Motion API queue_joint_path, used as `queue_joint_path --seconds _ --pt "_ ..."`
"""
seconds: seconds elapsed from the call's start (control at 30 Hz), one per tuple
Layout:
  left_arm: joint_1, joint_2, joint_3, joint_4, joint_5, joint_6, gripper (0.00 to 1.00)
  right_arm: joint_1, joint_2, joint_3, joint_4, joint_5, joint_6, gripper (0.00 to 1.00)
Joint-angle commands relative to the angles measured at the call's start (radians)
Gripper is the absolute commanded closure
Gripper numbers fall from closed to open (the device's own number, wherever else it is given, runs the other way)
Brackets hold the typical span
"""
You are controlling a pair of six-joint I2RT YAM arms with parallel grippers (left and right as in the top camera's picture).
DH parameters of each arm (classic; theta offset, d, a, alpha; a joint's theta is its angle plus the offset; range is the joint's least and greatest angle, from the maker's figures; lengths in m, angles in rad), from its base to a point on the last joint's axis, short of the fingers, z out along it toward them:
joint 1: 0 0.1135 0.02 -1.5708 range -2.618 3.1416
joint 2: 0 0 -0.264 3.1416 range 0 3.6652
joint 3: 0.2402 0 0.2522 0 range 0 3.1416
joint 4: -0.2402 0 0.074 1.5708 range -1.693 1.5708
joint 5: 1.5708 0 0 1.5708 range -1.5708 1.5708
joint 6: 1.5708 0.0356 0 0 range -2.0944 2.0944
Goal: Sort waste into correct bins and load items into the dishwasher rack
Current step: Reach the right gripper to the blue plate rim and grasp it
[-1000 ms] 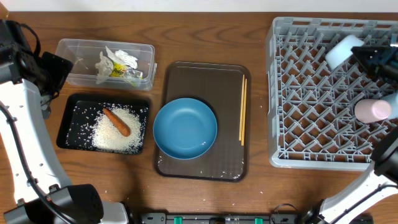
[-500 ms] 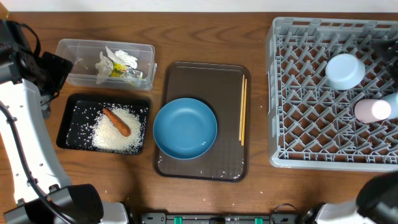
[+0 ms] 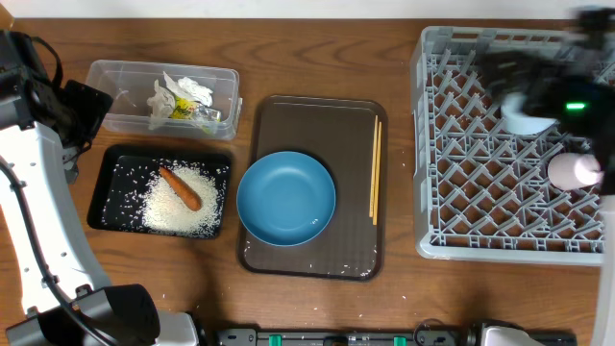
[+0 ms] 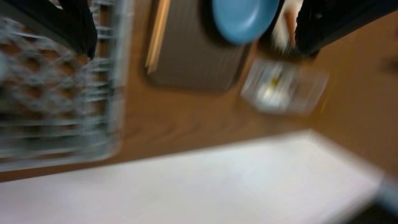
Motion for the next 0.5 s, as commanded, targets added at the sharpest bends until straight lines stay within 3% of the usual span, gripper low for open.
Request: queue_joint_path --seconds 0.0,0.07,0.17,0.27,0.37,0.47 --pt "0.003 0.004 0.003 -0.004 -0.009 -0.009 0.01 0.187 0.047 -0.005 -0.018 0.180 -0.053 0.01" --pt "0.003 0.004 0.003 -0.003 -0.009 -0.009 0.01 0.306 0.094 -0.007 -0.025 0.268 -0.034 0.03" --pt "0.003 0.004 0.003 -0.003 -0.009 -0.009 0.01 0.435 0.182 -0.007 -0.022 0.361 0.025 0.16" --pt "0.003 0.004 0.003 -0.004 -0.009 -0.009 0.01 0.536 0.283 -0.007 -0.011 0.396 0.041 0.21" --pt "0.003 0.004 0.003 -0.004 -0.009 -0.009 0.01 0.608 0.381 -0.007 -0.007 0.450 0.044 0.23" --pt "0.003 0.004 0.003 -0.004 -0.009 -0.009 0.01 0.657 0.458 -0.007 -0.005 0.453 0.062 0.34"
